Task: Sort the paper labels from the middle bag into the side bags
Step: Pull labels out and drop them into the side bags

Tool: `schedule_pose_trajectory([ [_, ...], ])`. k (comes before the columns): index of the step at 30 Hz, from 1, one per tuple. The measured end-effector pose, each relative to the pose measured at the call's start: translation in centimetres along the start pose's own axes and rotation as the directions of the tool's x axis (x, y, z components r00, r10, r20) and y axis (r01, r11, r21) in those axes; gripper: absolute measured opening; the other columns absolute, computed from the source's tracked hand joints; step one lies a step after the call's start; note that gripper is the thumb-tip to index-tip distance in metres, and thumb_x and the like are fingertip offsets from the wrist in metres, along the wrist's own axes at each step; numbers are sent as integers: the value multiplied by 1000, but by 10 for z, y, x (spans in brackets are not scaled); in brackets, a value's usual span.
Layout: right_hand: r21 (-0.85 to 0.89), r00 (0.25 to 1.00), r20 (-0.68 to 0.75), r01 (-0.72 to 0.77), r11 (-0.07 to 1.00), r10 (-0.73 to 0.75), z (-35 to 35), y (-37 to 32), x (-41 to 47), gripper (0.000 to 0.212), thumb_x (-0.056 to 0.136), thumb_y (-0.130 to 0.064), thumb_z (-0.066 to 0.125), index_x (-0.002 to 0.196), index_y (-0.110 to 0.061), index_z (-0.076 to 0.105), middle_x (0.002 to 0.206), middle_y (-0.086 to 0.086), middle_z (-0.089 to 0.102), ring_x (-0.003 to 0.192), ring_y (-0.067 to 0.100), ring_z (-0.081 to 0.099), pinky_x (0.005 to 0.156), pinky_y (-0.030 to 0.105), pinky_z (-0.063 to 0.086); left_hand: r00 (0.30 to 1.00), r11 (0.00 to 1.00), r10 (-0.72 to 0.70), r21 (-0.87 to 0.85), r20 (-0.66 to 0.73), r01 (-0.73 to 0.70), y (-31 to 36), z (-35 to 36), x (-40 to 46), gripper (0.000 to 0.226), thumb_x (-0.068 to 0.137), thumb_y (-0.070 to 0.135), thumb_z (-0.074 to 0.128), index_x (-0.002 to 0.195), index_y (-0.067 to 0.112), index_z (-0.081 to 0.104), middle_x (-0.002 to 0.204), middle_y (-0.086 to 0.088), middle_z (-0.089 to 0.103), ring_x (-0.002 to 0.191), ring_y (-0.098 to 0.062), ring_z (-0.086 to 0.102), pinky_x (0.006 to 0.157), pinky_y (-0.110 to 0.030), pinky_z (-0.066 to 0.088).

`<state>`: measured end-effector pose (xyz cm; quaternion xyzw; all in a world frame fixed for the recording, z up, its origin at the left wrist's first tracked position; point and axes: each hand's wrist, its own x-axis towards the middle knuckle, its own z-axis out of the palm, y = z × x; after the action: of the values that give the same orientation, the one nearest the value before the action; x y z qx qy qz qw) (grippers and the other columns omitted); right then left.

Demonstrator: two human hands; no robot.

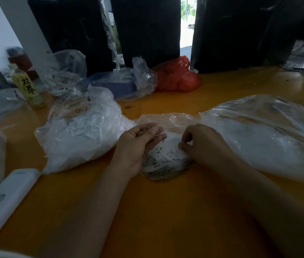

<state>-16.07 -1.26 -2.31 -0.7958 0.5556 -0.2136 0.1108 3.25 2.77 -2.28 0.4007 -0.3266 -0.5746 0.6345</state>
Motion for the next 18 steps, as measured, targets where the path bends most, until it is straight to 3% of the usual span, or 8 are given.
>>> schedule_pose_trajectory([
  [3, 158, 999, -7, -43, 986, 45, -10, 3, 2, 14, 91, -36, 73, 85, -36, 60, 89, -15, 63, 75, 1, 61, 67, 18, 46, 1000, 1000, -2, -18, 7, 2, 0, 0, 0, 36, 75, 14, 79, 107, 0, 71, 105, -20, 79, 97, -30, 79, 74, -22, 62],
  [5, 168, 998, -20, -53, 984, 58, -14, 6, 3, 9, 91, -36, 73, 96, -28, 71, 91, -12, 65, 79, 5, 62, 71, 22, 48, 1000, 1000, -4, -24, 2, 4, 0, -1, 1, 33, 74, 12, 80, 104, 1, 73, 103, -21, 79, 96, -30, 79, 74, -23, 63],
  [8, 155, 997, -51, -52, 986, 61, -16, 6, 4, 21, 93, -34, 72, 107, -20, 77, 102, -4, 74, 87, 12, 68, 80, 31, 56, 1000, 1000, -11, -17, -5, 11, 0, -1, 1, 34, 74, 13, 80, 105, 0, 74, 104, -20, 79, 96, -29, 79, 74, -23, 63],
  [11, 177, 989, -140, -16, 984, 41, -18, 5, 3, 16, 95, -34, 69, 101, -22, 77, 95, -8, 73, 87, 11, 68, 72, 23, 49, 1000, 1000, -20, -18, -12, 20, 1, -1, 1, 40, 76, 16, 78, 111, -2, 71, 105, -18, 80, 98, -29, 79, 76, -23, 63],
  [15, 405, 962, -250, 2, 914, 108, -22, 2, 2, 6, 95, -32, 68, 92, -28, 67, 78, -11, 69, 65, 7, 67, 51, 12, 48, 998, 997, -53, -49, -26, 52, 3, -1, 2, 27, 89, 8, 72, 114, -3, 71, 106, -19, 80, 97, -29, 79, 76, -26, 64],
  [18, 597, 946, -285, 50, 801, 154, -24, -1, -1, 12, 95, -30, 70, 105, -23, 69, 75, -9, 73, 65, 3, 70, 57, 16, 56, 997, 997, -62, -53, -47, 60, 3, -1, 3, 17, 96, 5, 68, 110, -3, 72, 103, -19, 80, 94, -29, 80, 74, -25, 64],
])
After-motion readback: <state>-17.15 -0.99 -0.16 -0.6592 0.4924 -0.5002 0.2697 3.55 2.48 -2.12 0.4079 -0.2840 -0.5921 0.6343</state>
